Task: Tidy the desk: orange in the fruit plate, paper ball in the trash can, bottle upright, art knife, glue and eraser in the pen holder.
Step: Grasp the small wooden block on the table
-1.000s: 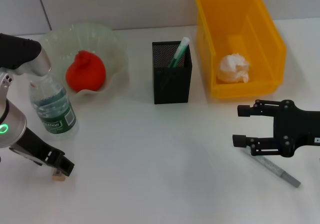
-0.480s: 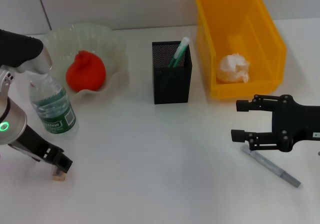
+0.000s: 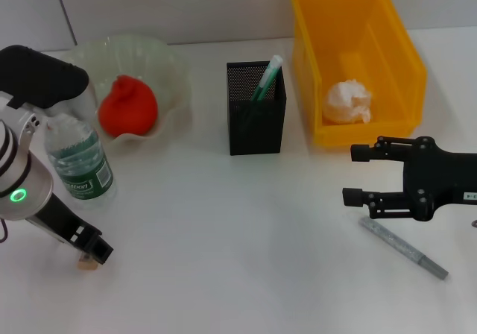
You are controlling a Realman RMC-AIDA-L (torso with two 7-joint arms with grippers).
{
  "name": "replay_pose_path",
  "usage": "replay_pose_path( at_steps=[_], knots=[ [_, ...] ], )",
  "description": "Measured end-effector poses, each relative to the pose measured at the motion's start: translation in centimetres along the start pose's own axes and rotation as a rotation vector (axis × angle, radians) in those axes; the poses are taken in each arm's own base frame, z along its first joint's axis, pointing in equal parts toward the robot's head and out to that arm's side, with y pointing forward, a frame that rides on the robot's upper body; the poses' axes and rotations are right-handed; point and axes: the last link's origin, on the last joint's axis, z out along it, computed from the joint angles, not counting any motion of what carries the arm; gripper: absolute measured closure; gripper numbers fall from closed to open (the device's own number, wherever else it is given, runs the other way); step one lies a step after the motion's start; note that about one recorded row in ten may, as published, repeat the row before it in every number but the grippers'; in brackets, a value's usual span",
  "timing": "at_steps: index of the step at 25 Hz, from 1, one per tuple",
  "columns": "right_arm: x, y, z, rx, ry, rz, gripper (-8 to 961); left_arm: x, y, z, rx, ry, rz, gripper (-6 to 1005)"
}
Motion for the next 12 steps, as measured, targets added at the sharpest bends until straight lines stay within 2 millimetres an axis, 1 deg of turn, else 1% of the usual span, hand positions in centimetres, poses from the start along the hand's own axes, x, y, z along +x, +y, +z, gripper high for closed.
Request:
replay_pose_path(
  at_steps=[12],
  knots=[
    [-0.18,-0.10,0.12,-0.003,0.000,-0.002,189,0.18,0.45,0.01,0.007,-0.003,0.028,302]
  ],
)
